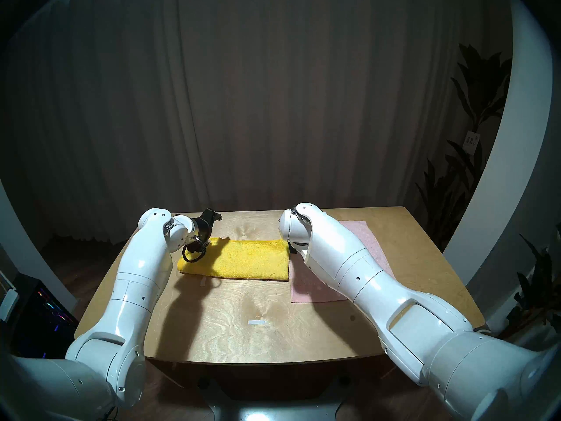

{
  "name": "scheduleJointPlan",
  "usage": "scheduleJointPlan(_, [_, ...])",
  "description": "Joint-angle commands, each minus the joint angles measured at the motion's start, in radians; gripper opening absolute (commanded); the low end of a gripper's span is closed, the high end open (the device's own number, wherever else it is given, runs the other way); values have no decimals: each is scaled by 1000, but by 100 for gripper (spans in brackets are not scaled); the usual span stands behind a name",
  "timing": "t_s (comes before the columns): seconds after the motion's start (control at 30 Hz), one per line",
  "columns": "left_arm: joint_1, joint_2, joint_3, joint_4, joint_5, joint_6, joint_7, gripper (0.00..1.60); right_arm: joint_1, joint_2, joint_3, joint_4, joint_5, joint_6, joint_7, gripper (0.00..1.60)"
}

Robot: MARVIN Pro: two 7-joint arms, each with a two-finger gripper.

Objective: Fold each towel twice and stack them on table

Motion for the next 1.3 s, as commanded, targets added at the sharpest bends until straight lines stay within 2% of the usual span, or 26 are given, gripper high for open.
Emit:
scheduleJointPlan(0.0, [-49, 12, 2, -54, 19, -11, -52, 160, 61, -13, 33, -22, 5, 16, 33, 87])
scheduleJointPlan(0.07, [-30, 18, -5, -101, 17, -15, -95, 160, 59, 1, 40, -42, 6, 21, 37, 100])
scheduleJointPlan(0.1, [-27, 23, -7, -112, 19, -16, -113, 160, 59, 7, 42, -50, 6, 22, 36, 115])
scheduleJointPlan(0.13, [-25, 32, -1, -125, 30, -16, -133, 160, 57, 15, 45, -62, 7, 25, 37, 117])
scheduleJointPlan(0.17, [-15, 41, 0, -144, 38, -16, -154, 160, 55, 23, 47, -74, 7, 28, 36, 141])
scheduleJointPlan(0.2, [-17, 44, -5, -142, 35, -16, -153, 160, 51, 31, 49, -87, 9, 32, 34, 152])
scheduleJointPlan(0.23, [-17, 44, -5, -142, 35, -16, -153, 160, 51, 31, 49, -87, 9, 32, 34, 152])
scheduleJointPlan(0.27, [1, 52, -10, -163, 37, -17, -177, 160, 44, 39, 52, -104, 11, 34, 34, 160])
scheduleJointPlan(0.37, [69, 79, -40, -227, 33, -18, -214, 160, 9, 71, 54, -175, 23, 53, 28, 160])
scheduleJointPlan(0.5, [123, 87, -65, -269, 25, -19, -220, 160, -12, 84, 53, -215, 31, 74, 38, 160])
scheduleJointPlan(0.73, [213, 103, -71, -337, 37, -8, -231, 160, -57, 132, 55, -297, 38, 92, 42, 160])
scheduleJointPlan(0.93, [298, 112, -95, -400, 31, -10, -243, 160, -107, 200, 61, -386, 44, 112, 41, 160])
scheduleJointPlan(1.27, [412, 109, -117, -497, 16, -9, -260, 160, -177, 284, 67, -479, 52, 137, 40, 160])
